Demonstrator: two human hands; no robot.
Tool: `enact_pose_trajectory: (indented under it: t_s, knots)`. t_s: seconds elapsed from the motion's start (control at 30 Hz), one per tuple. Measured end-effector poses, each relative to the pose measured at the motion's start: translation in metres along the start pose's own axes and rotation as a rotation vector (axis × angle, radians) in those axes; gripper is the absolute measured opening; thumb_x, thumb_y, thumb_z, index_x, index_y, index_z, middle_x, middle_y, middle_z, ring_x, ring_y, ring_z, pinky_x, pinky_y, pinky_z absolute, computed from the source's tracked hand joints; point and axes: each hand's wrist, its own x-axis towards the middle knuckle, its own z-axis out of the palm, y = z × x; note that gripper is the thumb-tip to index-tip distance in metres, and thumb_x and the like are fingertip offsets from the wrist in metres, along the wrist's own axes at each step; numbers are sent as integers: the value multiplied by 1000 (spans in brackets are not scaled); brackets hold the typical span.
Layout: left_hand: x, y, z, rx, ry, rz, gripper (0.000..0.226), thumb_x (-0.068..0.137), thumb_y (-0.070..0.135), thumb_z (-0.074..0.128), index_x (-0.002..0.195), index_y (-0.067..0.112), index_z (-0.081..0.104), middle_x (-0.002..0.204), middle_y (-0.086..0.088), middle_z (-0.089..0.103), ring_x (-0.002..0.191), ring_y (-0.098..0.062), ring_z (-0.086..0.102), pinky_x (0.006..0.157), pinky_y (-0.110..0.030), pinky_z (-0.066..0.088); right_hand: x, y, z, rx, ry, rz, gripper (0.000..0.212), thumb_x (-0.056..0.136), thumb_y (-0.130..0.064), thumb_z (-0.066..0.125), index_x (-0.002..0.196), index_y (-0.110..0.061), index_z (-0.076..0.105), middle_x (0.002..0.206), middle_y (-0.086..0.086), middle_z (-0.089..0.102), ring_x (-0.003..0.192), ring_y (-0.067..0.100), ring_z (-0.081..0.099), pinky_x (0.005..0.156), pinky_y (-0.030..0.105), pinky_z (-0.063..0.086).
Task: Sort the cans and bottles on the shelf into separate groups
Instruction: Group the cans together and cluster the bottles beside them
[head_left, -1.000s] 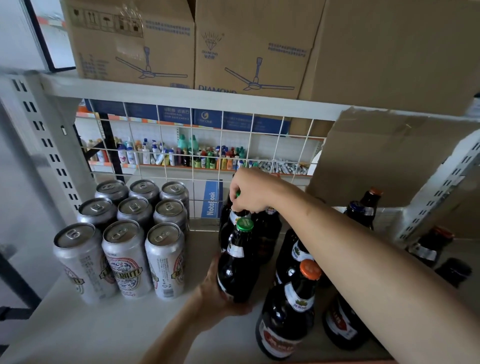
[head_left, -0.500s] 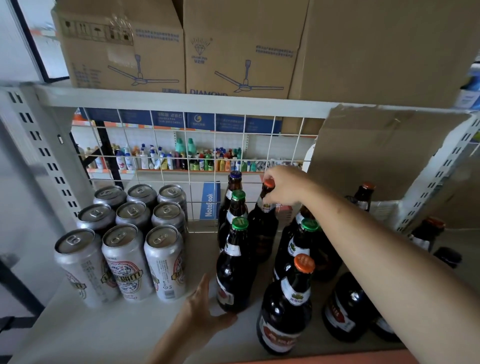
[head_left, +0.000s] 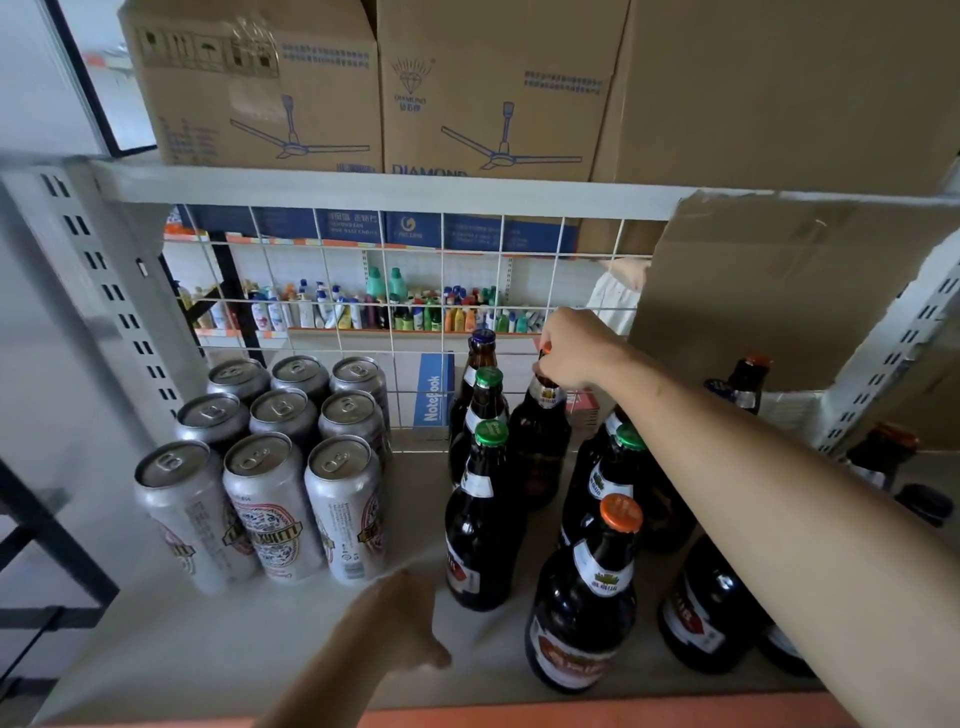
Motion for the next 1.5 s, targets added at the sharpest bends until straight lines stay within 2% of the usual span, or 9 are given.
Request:
enact_pose_trajectory:
  t_s: [0.4, 0.53, 0.7, 0.8, 0.9, 1.0, 1.17, 1.33, 1.5]
  knots:
    - [12, 10, 3, 160, -51, -19, 85, 67, 30, 83, 139, 14, 41, 135, -7, 52, 120, -24, 53, 98, -30, 44, 8, -3, 1, -12, 28, 31, 33, 84, 0, 56, 59, -11, 38, 56, 4, 33, 47, 19, 34, 43, 25, 22]
    - [14, 15, 1, 175, -79, -22, 84, 66, 30, 84, 138, 13, 43, 133, -7, 54, 116, -24, 57, 95, -30, 47, 12, 0, 1, 10, 15, 35, 20, 88, -5, 59, 69, -8, 50, 66, 6, 48, 55, 18, 47, 47, 24, 32]
    - [12, 19, -1, 219, -66, -13, 78, 70, 28, 82, 137, 13, 44, 133, -9, 53, 120, -25, 55, 95, -32, 45, 3, -2, -7, -42, -63, -10, 14, 93, -18, 60, 84, -9, 56, 64, 4, 42, 54, 18, 41, 50, 27, 29]
    - [11, 17, 0, 194, -43, -13, 78, 71, 28, 81, 138, 16, 43, 135, -8, 52, 122, -25, 53, 96, -30, 43, -13, 0, -22, -13, -56, -37, 32, 93, -32, 61, 104, -2, 61, 90, 14, 64, 73, 23, 60, 61, 28, 41]
    - [10, 15, 1, 185, -38, -11, 78, 72, 29, 80, 139, 17, 41, 136, -6, 52, 123, -23, 52, 97, -28, 41, -38, 9, -40, -2, 3, -30, 27, 90, -35, 63, 87, -8, 58, 78, 16, 64, 65, 27, 63, 56, 29, 45]
    - [12, 16, 0, 190, -54, -16, 80, 71, 29, 81, 139, 17, 41, 136, -5, 52, 123, -22, 52, 98, -27, 41, -72, 19, -54, -27, -28, -12, 46, 86, -43, 67, 96, 1, 71, 100, 20, 71, 87, 35, 69, 74, 40, 56]
    - [17, 21, -3, 234, -92, -6, 80, 71, 30, 81, 139, 15, 41, 136, -6, 51, 123, -23, 51, 98, -29, 42, -124, 24, -52, 69, -165, -5, 43, 80, -49, 72, 87, -7, 70, 78, 14, 69, 61, 19, 61, 54, 25, 42]
    - [13, 19, -1, 215, -72, 4, 80, 73, 30, 79, 141, 18, 38, 137, -7, 51, 124, -23, 50, 100, -29, 41, -133, 27, -14, 15, 86, -85, 27, 84, -33, 72, 91, -8, 67, 76, 6, 64, 61, 18, 58, 50, 27, 39]
    - [7, 16, 3, 139, -30, -5, 80, 74, 29, 79, 141, 22, 37, 139, -4, 49, 125, -23, 49, 99, -28, 40, -130, 31, -9, 100, 96, -95, 24, 85, -23, 70, 76, -1, 67, 63, 18, 63, 45, 18, 47, 42, 24, 33]
